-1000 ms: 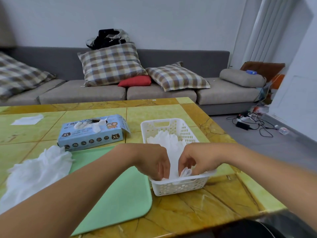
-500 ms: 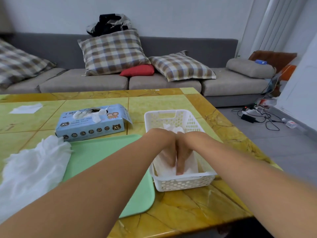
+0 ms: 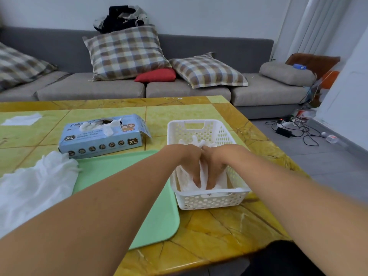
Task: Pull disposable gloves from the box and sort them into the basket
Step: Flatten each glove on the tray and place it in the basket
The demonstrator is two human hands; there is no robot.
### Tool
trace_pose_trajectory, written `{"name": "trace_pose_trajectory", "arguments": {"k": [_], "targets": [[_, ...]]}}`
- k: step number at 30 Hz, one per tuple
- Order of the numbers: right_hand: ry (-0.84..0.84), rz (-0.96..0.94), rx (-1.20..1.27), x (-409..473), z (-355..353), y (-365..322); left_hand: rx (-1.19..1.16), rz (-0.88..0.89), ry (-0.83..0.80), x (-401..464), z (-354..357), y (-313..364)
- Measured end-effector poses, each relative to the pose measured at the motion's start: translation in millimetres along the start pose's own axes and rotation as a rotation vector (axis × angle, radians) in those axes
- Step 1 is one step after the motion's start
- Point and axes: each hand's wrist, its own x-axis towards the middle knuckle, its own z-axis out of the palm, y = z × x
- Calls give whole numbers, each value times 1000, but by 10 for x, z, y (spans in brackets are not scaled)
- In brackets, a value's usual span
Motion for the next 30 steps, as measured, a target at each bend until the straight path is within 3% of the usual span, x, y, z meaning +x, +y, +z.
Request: {"name": "trace_pose_trajectory", "arguments": {"k": [4,7,9,12,14,18,22,27,30], "targets": [[9,22,24,-101,-77,9,121,18,33,-60,-57,64],[102,2,135,-338,-308,33,176,67,342,-310,-229,-87],[249,-28,168,-560,-482,-31,85,123,517,-607,-324,-306],[530,-156,223,-846,-658,-382,-73,122,628,-1063,-284,-772],[597,-313,279,-903,-695,-755,-93,38,627,-1344,-127,-1101],[480,-509,253,-706,-654,-1544,-119,-111,501,-1816,267,-1658],[475,-642,202,-427,-540,-2180,-232,-225,586,-2260,679,-2200],[471,-773,340,-234,-480,-2680,-267,-324,634,-2752,806,-2663],[420,-780,342,-127,-485,-2890,-328,-335,581,-2892,905,-2779]]}}
